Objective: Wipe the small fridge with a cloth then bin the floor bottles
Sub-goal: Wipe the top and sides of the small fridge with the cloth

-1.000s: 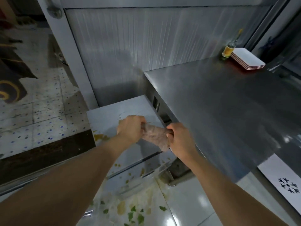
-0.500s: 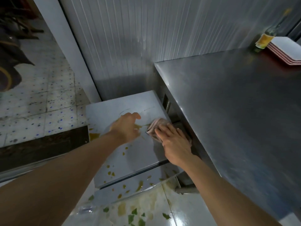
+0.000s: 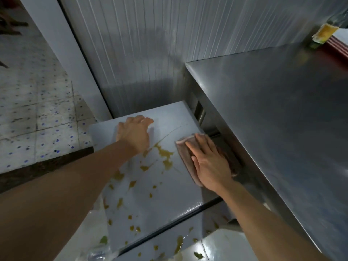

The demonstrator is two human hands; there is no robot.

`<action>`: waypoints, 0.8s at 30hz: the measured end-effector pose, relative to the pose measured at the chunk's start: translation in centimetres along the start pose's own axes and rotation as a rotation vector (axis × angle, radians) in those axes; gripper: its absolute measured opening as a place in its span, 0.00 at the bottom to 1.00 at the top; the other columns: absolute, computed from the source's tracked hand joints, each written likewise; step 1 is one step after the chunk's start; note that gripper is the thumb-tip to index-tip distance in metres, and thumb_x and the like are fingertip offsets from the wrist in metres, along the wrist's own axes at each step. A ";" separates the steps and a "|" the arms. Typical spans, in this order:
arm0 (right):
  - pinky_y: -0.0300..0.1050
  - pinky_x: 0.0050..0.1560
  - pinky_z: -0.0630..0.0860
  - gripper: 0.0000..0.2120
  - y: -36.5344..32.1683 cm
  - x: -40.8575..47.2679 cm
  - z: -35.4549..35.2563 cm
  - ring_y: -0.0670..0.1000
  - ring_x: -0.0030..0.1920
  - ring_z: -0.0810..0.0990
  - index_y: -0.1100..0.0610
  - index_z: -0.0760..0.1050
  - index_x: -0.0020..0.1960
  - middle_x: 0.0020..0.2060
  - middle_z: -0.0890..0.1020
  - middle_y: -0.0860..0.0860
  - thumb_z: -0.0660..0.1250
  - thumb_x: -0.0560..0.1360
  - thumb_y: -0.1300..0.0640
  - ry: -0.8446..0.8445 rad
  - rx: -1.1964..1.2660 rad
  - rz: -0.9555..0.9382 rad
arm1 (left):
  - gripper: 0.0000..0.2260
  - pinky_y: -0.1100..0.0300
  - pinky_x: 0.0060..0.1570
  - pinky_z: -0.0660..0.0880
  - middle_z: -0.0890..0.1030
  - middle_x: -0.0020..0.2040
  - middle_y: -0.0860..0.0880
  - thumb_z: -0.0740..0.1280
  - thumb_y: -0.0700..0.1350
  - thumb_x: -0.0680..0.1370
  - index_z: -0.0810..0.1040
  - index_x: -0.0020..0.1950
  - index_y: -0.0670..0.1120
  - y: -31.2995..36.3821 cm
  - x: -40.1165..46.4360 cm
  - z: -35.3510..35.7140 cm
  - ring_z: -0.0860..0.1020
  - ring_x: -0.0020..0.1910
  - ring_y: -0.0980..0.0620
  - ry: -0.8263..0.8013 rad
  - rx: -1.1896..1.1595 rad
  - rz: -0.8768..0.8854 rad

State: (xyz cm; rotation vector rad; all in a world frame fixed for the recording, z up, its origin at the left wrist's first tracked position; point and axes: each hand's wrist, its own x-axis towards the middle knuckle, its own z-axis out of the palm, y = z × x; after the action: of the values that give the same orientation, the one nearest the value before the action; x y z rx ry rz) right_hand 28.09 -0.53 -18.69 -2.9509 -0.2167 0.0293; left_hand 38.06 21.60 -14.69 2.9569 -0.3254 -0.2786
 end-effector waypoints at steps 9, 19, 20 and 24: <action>0.56 0.73 0.57 0.24 -1.8 10.2 1.1 0.58 0.77 0.52 0.52 0.54 0.77 0.77 0.55 0.53 0.47 0.82 0.49 0.047 -0.043 0.016 | 0.22 0.55 0.59 0.66 0.73 0.65 0.53 0.63 0.39 0.73 0.73 0.66 0.55 -2.4 2.6 1.1 0.70 0.60 0.48 0.132 0.011 0.123; 0.57 0.74 0.56 0.25 -1.9 8.4 0.9 0.57 0.77 0.51 0.50 0.51 0.78 0.78 0.52 0.53 0.44 0.82 0.46 0.013 -0.087 0.050 | 0.25 0.52 0.59 0.69 0.70 0.69 0.53 0.63 0.38 0.72 0.71 0.68 0.54 -3.1 2.3 1.6 0.67 0.64 0.49 0.124 -0.052 0.142; 0.57 0.73 0.59 0.25 -1.9 6.5 0.8 0.58 0.76 0.54 0.50 0.53 0.77 0.77 0.54 0.54 0.43 0.82 0.45 0.018 -0.088 0.062 | 0.24 0.51 0.60 0.69 0.70 0.69 0.52 0.63 0.38 0.72 0.72 0.67 0.53 -3.4 2.0 1.5 0.67 0.65 0.48 0.116 -0.071 0.161; 0.58 0.69 0.66 0.29 -1.5 4.7 0.3 0.58 0.76 0.57 0.49 0.54 0.78 0.77 0.54 0.53 0.38 0.79 0.43 -0.039 -0.064 0.107 | 0.17 0.45 0.59 0.69 0.78 0.61 0.43 0.63 0.36 0.71 0.79 0.58 0.44 -6.1 0.7 1.4 0.74 0.60 0.40 0.261 -0.166 0.147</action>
State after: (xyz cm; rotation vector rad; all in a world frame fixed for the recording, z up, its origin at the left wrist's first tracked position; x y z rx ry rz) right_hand 32.56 1.67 -18.72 -3.0249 -0.0661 0.0969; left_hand 39.68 27.17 -17.25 2.7440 -0.4573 0.0940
